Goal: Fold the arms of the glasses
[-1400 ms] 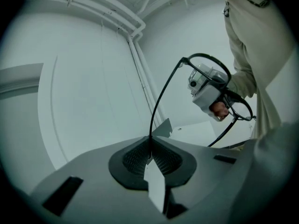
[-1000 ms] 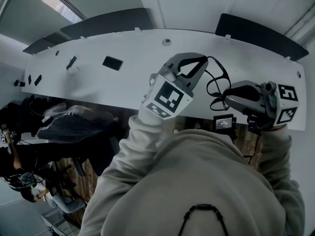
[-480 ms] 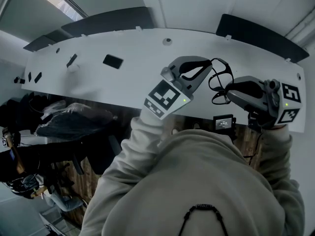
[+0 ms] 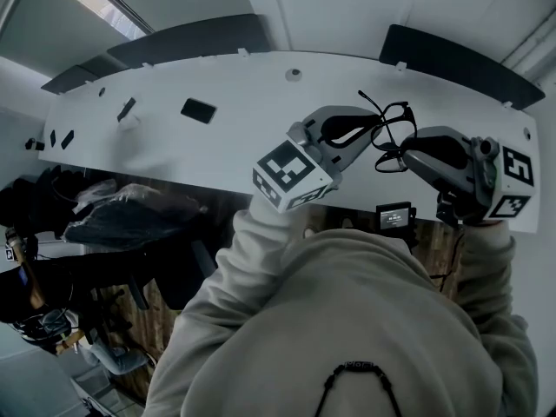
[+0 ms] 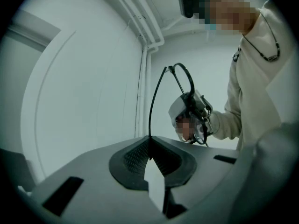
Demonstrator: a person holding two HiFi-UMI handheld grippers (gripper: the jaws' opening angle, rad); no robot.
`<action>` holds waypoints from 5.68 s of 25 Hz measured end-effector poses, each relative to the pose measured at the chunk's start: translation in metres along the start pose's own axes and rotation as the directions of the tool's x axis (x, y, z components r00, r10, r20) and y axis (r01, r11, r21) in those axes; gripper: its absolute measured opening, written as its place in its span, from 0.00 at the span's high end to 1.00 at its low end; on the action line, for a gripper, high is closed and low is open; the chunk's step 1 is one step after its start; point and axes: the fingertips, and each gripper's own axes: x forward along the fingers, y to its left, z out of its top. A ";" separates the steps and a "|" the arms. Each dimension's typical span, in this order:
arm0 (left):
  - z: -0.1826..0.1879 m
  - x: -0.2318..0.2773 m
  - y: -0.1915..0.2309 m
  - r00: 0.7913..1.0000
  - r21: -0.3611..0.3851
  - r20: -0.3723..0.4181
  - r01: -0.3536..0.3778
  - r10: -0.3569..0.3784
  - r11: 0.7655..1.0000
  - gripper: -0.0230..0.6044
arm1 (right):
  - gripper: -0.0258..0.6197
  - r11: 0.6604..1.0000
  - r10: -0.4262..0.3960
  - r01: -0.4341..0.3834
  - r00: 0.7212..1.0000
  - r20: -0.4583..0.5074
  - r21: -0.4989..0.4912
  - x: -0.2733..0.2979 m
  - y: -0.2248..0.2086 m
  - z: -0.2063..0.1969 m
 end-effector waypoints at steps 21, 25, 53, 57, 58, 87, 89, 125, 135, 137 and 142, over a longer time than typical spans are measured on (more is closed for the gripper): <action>0.017 -0.007 -0.023 0.958 -0.251 0.184 0.264 -0.222 0.931 0.94 | 0.90 0.994 0.004 0.001 0.999 0.046 -0.108 0.003 0.005 0.017; 0.021 -0.010 -0.030 0.930 -0.298 0.233 0.346 -0.284 0.890 0.94 | 0.90 0.991 0.007 -0.001 0.999 0.046 -0.131 0.005 0.007 0.019; -0.012 -0.022 0.047 0.984 -0.488 0.179 0.067 0.025 0.870 0.65 | 0.90 0.984 0.075 -0.071 0.997 0.014 -0.162 0.004 0.027 0.006; -0.009 -0.023 0.050 0.979 -0.512 0.200 0.070 0.040 0.856 0.65 | 0.90 0.978 0.124 -0.126 0.992 -0.023 -0.168 0.013 0.039 -0.004; -0.007 -0.022 0.048 0.978 -0.509 0.204 0.076 0.034 0.857 0.65 | 0.90 0.977 0.132 -0.135 0.991 -0.029 -0.167 0.014 0.041 -0.006; 0.046 -0.020 -0.008 0.972 -0.259 0.173 0.199 -0.157 0.945 0.93 | 0.90 0.999 0.045 -0.044 0.986 -0.163 0.013 0.011 0.013 -0.046; 0.047 -0.018 -0.013 0.969 -0.255 0.172 0.215 -0.175 0.943 0.93 | 0.90 0.999 0.040 -0.035 0.985 -0.169 0.030 0.010 0.012 -0.048; 0.046 -0.034 0.016 0.957 -0.327 0.281 0.158 -0.064 0.932 0.76 | 0.90 0.995 -0.038 0.058 0.973 -0.230 0.081 0.002 -0.027 -0.053; 0.033 -0.045 0.032 0.963 -0.316 0.266 0.050 0.038 0.947 0.79 | 0.90 0.984 -0.166 0.176 0.905 -0.392 -0.012 -0.008 -0.071 -0.084; 0.031 -0.047 0.030 0.963 -0.302 0.268 0.044 0.040 0.952 0.92 | 0.90 0.980 -0.191 0.195 0.887 -0.420 -0.033 -0.011 -0.083 -0.089; 0.020 -0.056 0.039 0.966 -0.337 0.244 -0.001 0.088 0.941 0.96 | 0.90 0.969 -0.247 0.228 0.834 -0.494 -0.099 -0.014 -0.115 -0.109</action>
